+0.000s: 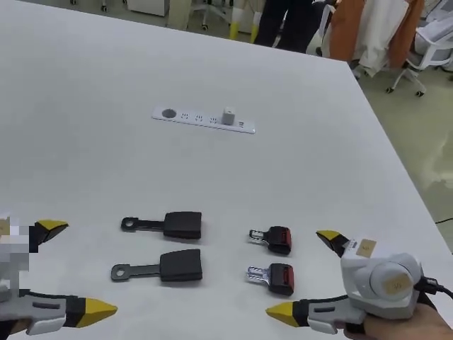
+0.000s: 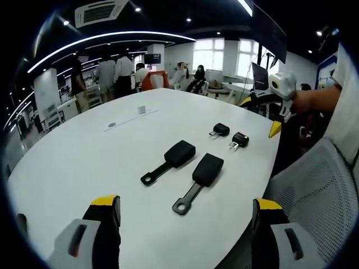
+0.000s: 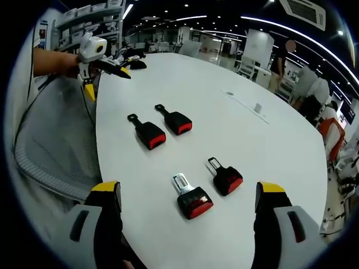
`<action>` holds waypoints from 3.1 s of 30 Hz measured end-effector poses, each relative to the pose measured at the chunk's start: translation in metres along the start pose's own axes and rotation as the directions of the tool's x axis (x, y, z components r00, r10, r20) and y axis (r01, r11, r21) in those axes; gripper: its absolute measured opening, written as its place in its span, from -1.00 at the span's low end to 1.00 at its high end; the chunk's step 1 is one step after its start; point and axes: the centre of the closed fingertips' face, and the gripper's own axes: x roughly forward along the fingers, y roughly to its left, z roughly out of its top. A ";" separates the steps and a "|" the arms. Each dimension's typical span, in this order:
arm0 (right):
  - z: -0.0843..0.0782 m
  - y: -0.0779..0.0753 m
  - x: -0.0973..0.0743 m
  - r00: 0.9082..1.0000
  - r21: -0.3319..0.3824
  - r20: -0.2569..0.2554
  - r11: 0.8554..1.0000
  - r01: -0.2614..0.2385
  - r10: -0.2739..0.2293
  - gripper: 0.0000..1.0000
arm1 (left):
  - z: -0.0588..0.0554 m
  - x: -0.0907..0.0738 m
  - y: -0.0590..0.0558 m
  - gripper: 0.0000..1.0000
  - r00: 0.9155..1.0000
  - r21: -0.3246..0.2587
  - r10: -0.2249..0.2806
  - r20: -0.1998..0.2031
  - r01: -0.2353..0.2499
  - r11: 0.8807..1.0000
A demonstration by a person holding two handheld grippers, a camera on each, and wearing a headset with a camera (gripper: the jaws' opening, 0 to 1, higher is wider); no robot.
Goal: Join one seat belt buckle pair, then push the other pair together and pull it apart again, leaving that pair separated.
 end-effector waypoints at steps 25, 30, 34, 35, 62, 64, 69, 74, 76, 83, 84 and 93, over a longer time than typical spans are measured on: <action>-0.007 0.005 0.003 0.999 -0.029 -0.038 0.999 -0.021 0.020 0.81 | 0.003 0.003 0.001 0.94 1.000 0.008 -0.009 -0.013 0.009 1.000; -0.007 0.006 0.004 0.999 -0.031 -0.032 0.999 -0.037 0.036 0.75 | 0.002 0.007 -0.002 0.92 1.000 0.009 -0.022 -0.023 0.022 1.000; -0.009 0.006 0.005 0.998 -0.041 -0.034 0.998 -0.045 0.043 0.65 | 0.003 0.012 -0.003 0.88 0.999 0.005 -0.037 -0.027 0.038 0.999; -0.009 0.007 0.005 0.998 -0.037 -0.032 0.998 -0.054 0.053 0.62 | 0.004 0.013 -0.003 0.86 0.999 0.000 -0.040 -0.028 0.040 0.999; -0.027 0.007 0.032 0.975 -0.098 -0.120 0.975 -0.201 0.189 -0.01 | 0.008 0.080 -0.035 0.36 0.963 0.079 -0.237 -0.129 0.248 0.966; -0.029 0.007 0.033 0.971 -0.109 -0.134 0.971 -0.212 0.197 -0.03 | 0.006 0.087 -0.038 0.34 0.957 0.087 -0.253 -0.142 0.267 0.960; -0.034 0.005 0.038 0.963 -0.115 -0.160 0.965 -0.237 0.218 -0.07 | 0.003 0.103 -0.040 0.27 0.948 0.105 -0.268 -0.172 0.288 0.952; -0.037 0.000 0.046 0.954 -0.119 -0.180 0.957 -0.265 0.242 -0.12 | 0.008 0.116 -0.042 0.12 0.938 0.126 -0.286 -0.195 0.313 0.941; -0.040 -0.001 0.049 0.950 -0.122 -0.190 0.955 -0.272 0.246 -0.13 | 0.009 0.122 -0.043 0.13 0.935 0.131 -0.290 -0.203 0.319 0.938; -0.048 -0.003 0.055 0.934 -0.142 -0.235 0.941 -0.308 0.270 -0.16 | 0.006 0.135 -0.043 0.09 0.926 0.161 -0.299 -0.230 0.339 0.927; -0.048 -0.003 0.056 0.933 -0.143 -0.235 0.940 -0.309 0.271 -0.16 | 0.005 0.136 -0.044 0.09 0.925 0.162 -0.299 -0.235 0.341 0.926; -0.060 -0.009 0.064 0.916 -0.129 -0.264 0.930 -0.344 0.303 -0.18 | 0.005 0.143 -0.053 -0.10 0.894 0.203 -0.363 -0.262 0.418 0.885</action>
